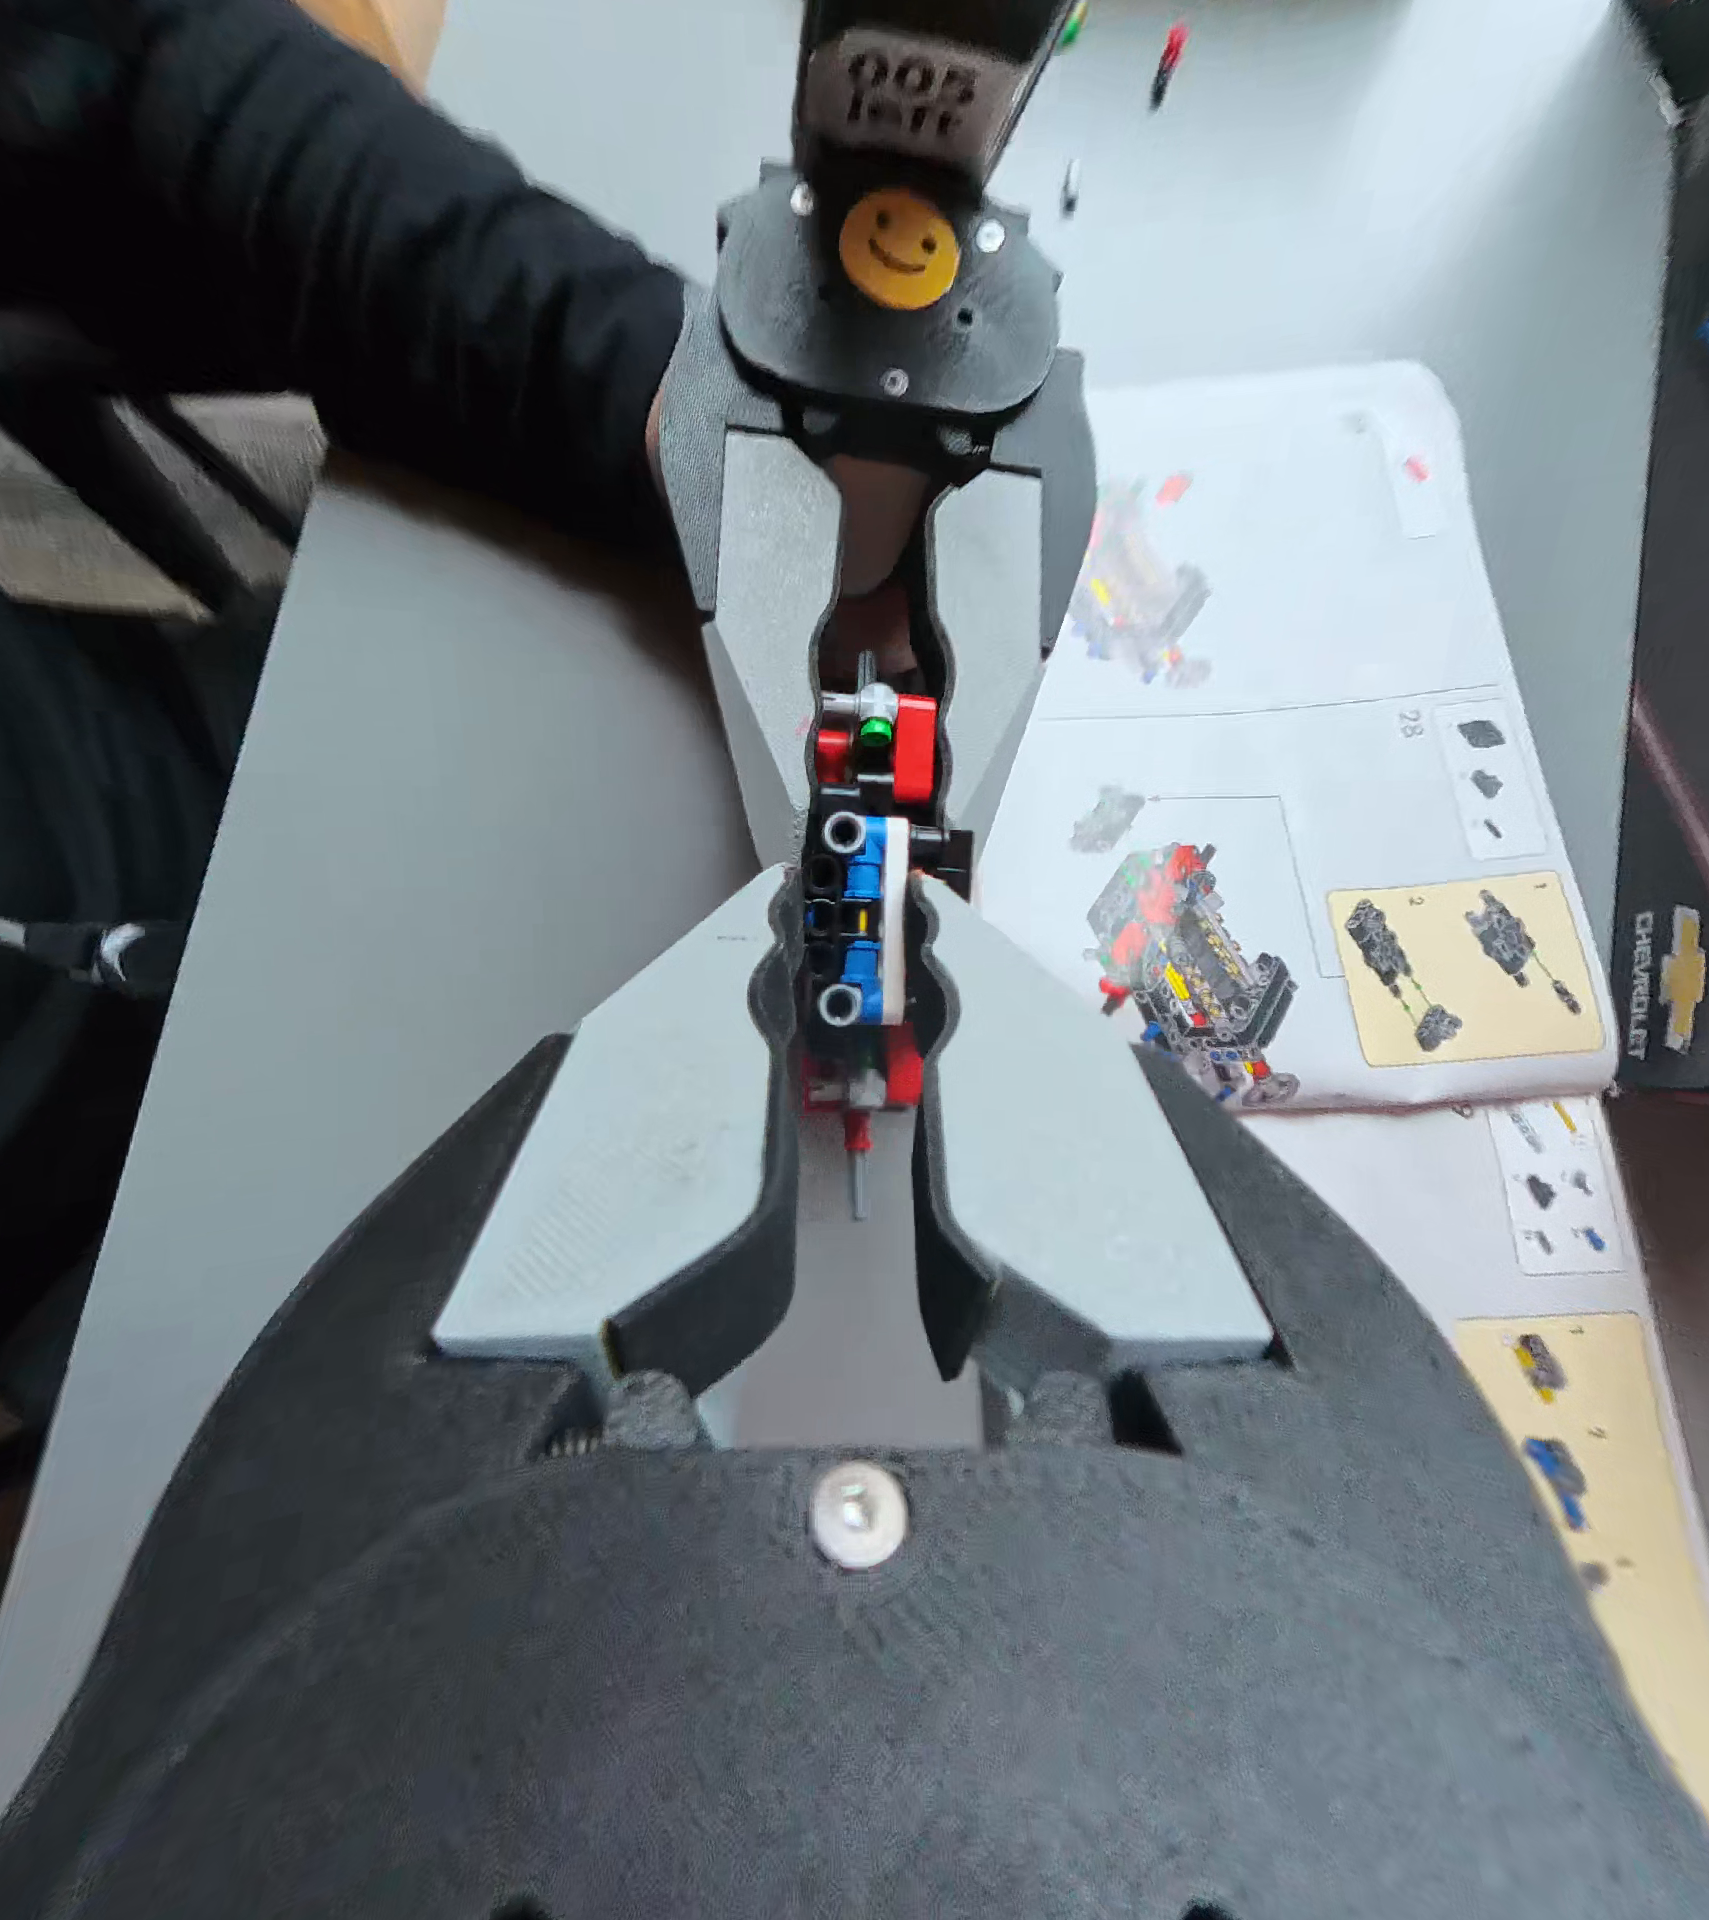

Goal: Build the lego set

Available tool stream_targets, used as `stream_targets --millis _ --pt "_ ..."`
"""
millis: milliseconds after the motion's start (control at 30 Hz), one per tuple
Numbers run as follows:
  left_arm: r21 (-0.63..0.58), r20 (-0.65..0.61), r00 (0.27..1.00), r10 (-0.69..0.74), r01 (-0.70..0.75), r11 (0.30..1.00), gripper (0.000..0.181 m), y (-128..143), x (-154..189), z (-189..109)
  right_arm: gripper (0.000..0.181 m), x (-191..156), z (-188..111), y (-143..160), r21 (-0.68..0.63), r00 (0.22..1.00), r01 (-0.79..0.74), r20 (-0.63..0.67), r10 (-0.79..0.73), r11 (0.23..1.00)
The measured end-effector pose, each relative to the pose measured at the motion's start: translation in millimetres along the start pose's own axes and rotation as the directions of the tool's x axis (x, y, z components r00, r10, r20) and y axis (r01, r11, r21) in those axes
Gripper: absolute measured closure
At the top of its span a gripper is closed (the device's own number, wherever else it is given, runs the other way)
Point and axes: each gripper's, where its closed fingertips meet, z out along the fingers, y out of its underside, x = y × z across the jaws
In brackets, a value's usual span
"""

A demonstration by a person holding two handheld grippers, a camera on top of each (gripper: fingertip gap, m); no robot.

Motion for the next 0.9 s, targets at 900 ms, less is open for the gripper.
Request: stream_targets --millis 900 --pt "-0.085 0.059 0.774 0.631 -0.626 0.775 0.157 7.7 50.6 23.1 0.149 -50.3 -20.0 37.4 0.402 0.904 -0.421 0.261 0.338 0.813"
